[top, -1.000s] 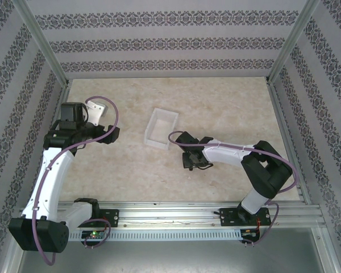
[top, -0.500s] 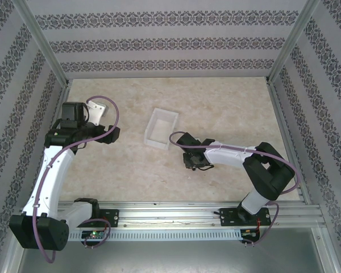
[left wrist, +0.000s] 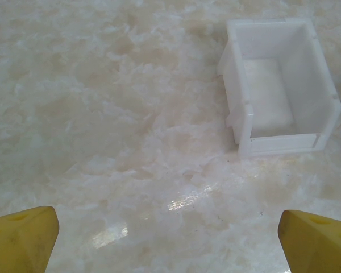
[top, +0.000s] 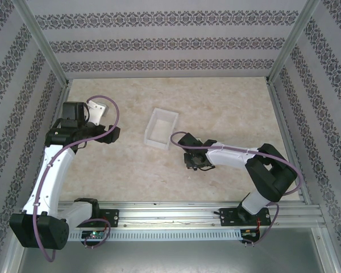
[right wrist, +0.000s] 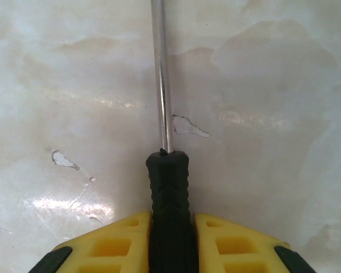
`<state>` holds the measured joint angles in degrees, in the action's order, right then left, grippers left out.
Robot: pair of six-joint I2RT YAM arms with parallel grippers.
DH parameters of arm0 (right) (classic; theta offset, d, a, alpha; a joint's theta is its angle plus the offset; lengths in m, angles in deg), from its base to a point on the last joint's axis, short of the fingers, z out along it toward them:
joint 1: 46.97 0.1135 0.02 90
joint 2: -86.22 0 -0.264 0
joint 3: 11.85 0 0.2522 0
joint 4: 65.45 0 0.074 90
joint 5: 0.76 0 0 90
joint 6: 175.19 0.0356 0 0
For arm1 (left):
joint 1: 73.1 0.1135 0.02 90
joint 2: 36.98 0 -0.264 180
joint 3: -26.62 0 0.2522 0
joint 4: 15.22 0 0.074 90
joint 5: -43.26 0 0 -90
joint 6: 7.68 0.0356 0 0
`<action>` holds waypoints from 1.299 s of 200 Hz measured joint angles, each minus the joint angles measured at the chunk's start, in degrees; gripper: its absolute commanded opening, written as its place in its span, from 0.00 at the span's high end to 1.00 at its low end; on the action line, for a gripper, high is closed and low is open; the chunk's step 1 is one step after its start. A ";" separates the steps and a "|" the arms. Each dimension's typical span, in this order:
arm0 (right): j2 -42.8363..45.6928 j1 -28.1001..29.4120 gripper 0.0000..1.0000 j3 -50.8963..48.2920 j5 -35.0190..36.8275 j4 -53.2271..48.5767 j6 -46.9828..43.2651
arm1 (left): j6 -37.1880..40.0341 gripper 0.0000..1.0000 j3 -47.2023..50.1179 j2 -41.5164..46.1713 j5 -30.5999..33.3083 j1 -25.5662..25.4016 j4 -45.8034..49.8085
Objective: Put the screwdriver in the bin
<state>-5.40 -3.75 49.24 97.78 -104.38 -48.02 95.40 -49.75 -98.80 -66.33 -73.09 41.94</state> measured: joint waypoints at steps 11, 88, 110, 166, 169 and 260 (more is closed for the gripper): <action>0.52 -0.09 0.79 -0.04 -0.22 0.00 -0.13 | 0.00 0.01 -0.02 0.00 0.15 0.00 0.00; 11.32 -4.76 0.78 -0.04 -2.43 -1.16 -2.67 | 1.62 0.01 -0.02 -0.07 0.11 -0.35 -0.02; 13.51 -5.79 0.77 -0.04 -2.67 -2.62 -3.63 | 2.01 0.01 0.02 -0.07 0.09 -0.70 0.00; 14.60 -6.75 0.77 2.56 -3.50 -7.15 -6.19 | 2.62 0.01 0.02 0.04 0.13 -0.76 0.28; 14.60 -6.75 0.77 2.86 -3.56 -7.26 -6.29 | 2.64 0.01 0.02 0.07 0.13 -0.76 0.31; 11.30 -6.36 0.76 13.31 -4.98 -8.50 -7.56 | 2.64 0.01 0.02 1.14 0.57 -0.79 0.83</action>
<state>5.90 -10.11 62.55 92.79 -112.88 -55.58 98.05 -49.73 -97.66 -65.77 -73.87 42.77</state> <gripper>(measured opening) 0.241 0.993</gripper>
